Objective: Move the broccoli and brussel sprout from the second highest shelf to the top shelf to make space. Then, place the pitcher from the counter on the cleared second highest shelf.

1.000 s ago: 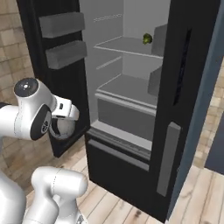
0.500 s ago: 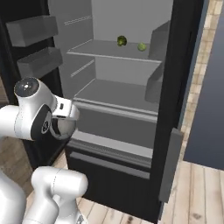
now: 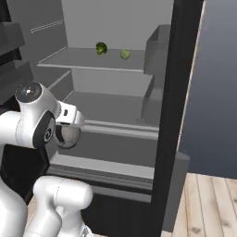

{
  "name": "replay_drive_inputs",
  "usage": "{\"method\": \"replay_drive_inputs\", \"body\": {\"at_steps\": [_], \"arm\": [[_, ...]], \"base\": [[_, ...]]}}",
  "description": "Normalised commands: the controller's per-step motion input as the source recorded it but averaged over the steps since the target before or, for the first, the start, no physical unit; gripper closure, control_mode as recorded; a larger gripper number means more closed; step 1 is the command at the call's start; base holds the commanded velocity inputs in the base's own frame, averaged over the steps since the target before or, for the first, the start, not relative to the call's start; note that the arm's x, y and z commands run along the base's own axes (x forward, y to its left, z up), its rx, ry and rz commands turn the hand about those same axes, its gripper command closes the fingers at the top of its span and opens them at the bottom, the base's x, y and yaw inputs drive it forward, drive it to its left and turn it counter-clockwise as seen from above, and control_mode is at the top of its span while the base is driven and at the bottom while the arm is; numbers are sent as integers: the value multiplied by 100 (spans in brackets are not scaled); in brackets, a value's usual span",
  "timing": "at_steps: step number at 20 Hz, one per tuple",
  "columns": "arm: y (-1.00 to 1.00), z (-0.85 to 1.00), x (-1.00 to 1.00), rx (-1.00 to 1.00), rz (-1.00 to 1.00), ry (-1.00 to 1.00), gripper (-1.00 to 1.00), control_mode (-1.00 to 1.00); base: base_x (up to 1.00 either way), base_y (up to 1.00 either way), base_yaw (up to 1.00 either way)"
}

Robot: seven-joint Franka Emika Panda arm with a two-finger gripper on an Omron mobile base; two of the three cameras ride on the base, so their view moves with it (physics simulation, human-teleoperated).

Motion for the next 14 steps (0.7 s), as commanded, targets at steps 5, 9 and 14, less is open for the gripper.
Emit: {"method": "replay_drive_inputs", "body": {"at_steps": [5, 9, 14], "arm": [[0, 0, 0, 0, 0, 0, 100, 100], [0, 0, 0, 0, 0, 0, 100, 100], [1, -8, 13, -1, -1, 0, 100, -100]], "base": [[56, 0, -21], [50, 4, -15], [25, 4, -5]]}}
